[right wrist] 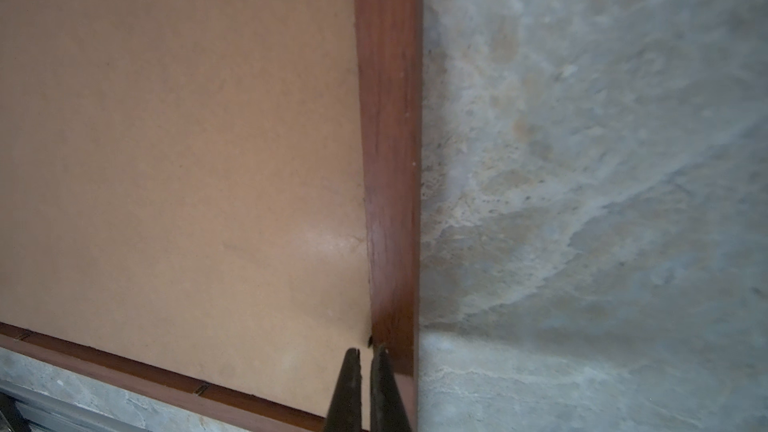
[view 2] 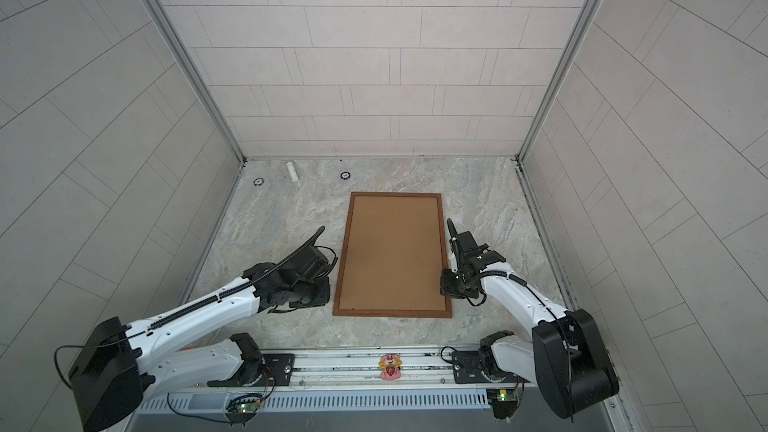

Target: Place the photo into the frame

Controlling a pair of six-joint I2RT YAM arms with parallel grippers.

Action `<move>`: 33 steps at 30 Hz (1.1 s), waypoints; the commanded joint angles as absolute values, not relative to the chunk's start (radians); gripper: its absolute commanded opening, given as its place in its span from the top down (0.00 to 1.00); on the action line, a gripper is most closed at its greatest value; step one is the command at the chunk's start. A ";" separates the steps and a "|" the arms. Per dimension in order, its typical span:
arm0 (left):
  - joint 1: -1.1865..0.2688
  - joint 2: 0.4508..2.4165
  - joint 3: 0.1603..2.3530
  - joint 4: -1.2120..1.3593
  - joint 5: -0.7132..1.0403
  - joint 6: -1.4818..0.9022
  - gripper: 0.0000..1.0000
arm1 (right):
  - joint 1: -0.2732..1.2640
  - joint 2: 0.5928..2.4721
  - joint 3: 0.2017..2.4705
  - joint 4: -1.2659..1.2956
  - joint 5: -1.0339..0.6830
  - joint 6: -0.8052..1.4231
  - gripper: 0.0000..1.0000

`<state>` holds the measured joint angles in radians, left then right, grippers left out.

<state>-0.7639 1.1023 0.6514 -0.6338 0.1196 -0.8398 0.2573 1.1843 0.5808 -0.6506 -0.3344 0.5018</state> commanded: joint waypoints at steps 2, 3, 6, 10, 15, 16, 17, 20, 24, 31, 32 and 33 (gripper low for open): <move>-0.741 1.082 0.633 -0.625 0.139 -0.818 0.80 | 0.263 1.217 0.569 -0.655 -0.333 0.507 1.00; -0.737 1.084 0.631 -0.624 0.144 -0.818 0.80 | 0.263 1.226 0.569 -0.654 -0.336 0.506 1.00; -0.727 1.085 0.632 -0.622 0.158 -0.811 0.80 | 0.267 1.242 0.568 -0.649 -0.337 0.505 1.00; -0.716 1.093 0.632 -0.617 0.164 -0.802 0.80 | 0.276 1.257 0.566 -0.635 -0.333 0.505 1.00; -0.709 1.104 0.634 -0.615 0.181 -0.792 0.80 | 0.281 1.278 0.556 -0.624 -0.336 0.506 1.00; -0.706 1.106 0.633 -0.616 0.184 -0.790 0.80 | 0.281 1.281 0.552 -0.620 -0.334 0.508 1.00; -0.704 1.106 0.631 -0.617 0.186 -0.788 0.80 | 0.281 1.284 0.549 -0.616 -0.333 0.510 1.00; -0.700 1.107 0.628 -0.616 0.189 -0.787 0.80 | 0.281 1.301 0.546 -0.612 -0.324 0.514 1.00; -0.696 1.106 0.619 -0.612 0.198 -0.786 0.80 | 0.281 1.343 0.547 -0.597 -0.330 0.513 1.00; -0.689 1.098 0.614 -0.619 0.202 -0.779 0.80 | 0.281 1.274 0.654 -0.702 -0.315 0.482 1.00; -0.686 1.094 0.615 -0.621 0.202 -0.779 0.80 | 0.281 1.254 0.676 -0.731 -0.302 0.474 1.00; -0.684 1.092 0.615 -0.624 0.199 -0.777 0.80 | 0.281 1.238 0.698 -0.757 -0.294 0.467 1.00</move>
<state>-0.6933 1.1042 0.6277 -0.6106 0.2024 -0.7918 0.2768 1.2861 0.6411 -0.6651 -0.3553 0.4942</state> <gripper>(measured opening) 0.199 0.048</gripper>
